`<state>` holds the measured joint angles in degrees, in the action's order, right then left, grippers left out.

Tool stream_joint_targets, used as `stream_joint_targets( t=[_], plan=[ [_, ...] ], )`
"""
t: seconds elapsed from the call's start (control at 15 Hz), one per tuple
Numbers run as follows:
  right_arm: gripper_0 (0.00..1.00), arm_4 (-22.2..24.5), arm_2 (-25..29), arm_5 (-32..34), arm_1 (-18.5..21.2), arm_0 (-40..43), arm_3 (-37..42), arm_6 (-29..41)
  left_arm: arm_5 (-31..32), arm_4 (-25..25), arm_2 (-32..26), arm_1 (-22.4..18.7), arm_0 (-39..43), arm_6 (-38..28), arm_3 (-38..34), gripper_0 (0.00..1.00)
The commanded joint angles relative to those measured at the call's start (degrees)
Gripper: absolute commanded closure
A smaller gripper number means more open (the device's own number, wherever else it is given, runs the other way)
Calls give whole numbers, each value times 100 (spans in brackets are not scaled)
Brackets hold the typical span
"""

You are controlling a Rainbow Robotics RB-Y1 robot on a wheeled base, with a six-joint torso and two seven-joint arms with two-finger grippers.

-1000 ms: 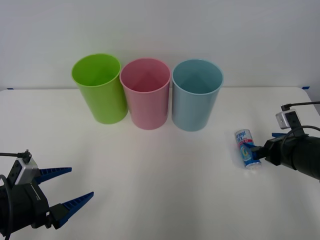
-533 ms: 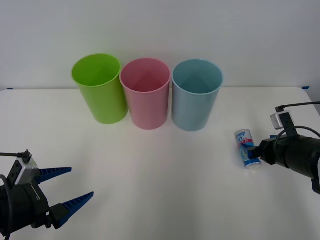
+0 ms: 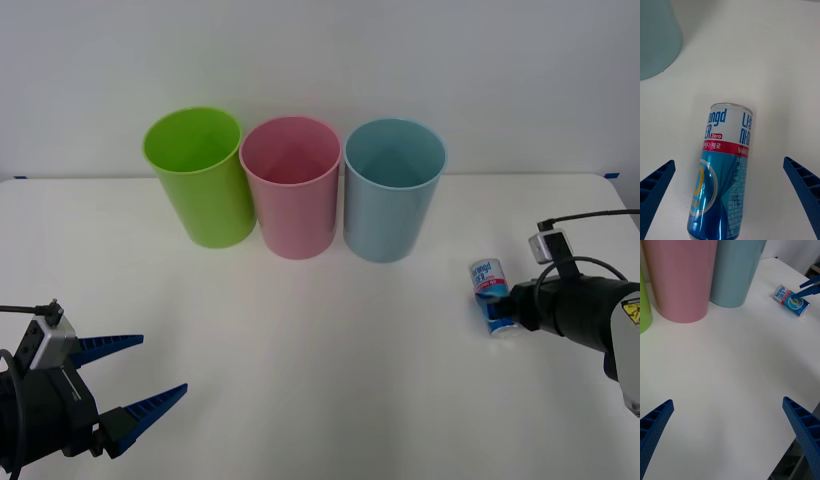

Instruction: Put cans in the blue bin and PET bottles in the pink bin and trash in the green bin.

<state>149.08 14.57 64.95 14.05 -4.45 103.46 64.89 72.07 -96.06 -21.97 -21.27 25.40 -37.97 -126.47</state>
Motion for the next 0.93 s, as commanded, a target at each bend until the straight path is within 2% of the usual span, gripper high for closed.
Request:
stream_joint_targets(
  t=[0.07,0.47,0.93],
  plan=[
    [0,51,-77,-184,1,-30,-212,-3,0,0,0,0,0,0,0,1],
    [0,78,-244,-553,1,-223,-862,-3,0,0,0,0,0,0,0,1],
    [0,306,-385,-553,-7,-373,-1205,50,0,0,0,0,0,0,0,1]
  ],
)
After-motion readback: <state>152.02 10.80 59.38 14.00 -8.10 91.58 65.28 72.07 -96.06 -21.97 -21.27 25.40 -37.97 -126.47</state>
